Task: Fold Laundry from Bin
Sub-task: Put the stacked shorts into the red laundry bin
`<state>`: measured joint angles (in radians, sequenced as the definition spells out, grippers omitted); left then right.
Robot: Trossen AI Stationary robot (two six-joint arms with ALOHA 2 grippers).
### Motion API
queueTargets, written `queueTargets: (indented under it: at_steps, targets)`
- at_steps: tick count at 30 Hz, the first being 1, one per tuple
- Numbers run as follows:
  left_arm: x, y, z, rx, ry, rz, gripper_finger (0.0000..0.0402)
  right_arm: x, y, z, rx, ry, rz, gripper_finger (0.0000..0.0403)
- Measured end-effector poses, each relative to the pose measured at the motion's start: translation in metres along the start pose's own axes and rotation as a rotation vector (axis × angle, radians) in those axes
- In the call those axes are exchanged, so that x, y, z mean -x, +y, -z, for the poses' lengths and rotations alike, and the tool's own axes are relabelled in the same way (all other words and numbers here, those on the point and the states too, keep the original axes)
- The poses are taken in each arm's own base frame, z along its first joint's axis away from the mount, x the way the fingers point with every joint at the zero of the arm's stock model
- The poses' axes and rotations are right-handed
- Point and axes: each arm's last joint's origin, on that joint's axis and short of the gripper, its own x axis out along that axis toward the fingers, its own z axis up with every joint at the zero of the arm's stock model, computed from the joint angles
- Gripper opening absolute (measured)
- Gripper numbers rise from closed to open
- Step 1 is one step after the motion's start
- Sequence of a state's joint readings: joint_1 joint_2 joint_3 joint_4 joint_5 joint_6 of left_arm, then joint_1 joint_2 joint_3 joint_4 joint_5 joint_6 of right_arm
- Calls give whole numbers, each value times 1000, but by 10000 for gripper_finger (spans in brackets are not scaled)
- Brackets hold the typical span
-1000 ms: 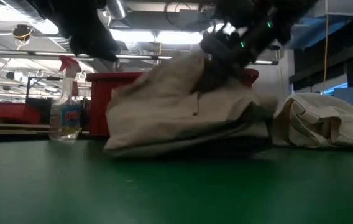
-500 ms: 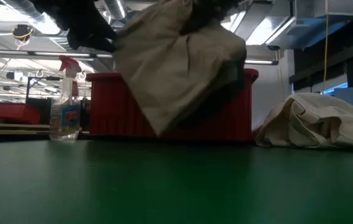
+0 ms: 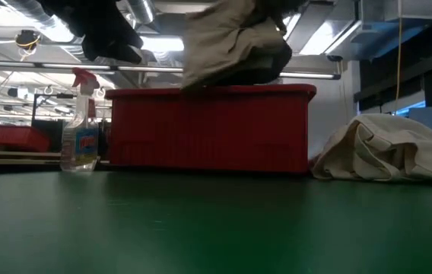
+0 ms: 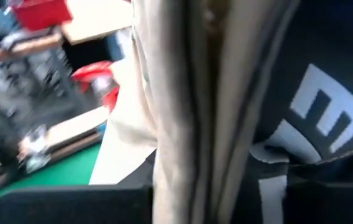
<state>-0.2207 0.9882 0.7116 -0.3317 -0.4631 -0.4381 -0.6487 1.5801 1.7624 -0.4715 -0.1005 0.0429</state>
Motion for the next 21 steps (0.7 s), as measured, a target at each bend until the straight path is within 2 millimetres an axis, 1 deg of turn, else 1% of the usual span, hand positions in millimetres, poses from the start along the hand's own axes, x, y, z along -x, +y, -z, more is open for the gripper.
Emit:
queueTargets:
  at_steps: [3, 6, 9, 12, 14, 16, 18, 21]
  targets:
    - [0, -1, -2, 9, -19, 2, 225, 0, -36, -4, -26, -50, 56, 87]
    - [0, -1, -3, 9, -29, -2, 225, -12, -73, 1, -77, -70, 100, 87]
    - [0, -1, -3, 9, -30, -5, 225, -33, -105, 16, -156, -48, 90, 87]
    - [0, 0, -3, 9, -34, -17, 225, -53, -127, 36, -242, 20, 85, 87]
    - [0, 0, -3, 3, -41, -33, 225, -66, -135, 50, -269, 65, 78, 87]
    - [0, 1, -3, -13, -49, -50, 225, -74, -137, 57, -277, 87, 59, 87]
    - [0, 1, -3, -14, -54, -61, 225, -77, -132, 55, -265, 67, 27, 87]
    - [0, 2, -4, -11, -54, -66, 225, -79, -118, 44, -246, -4, -15, 87]
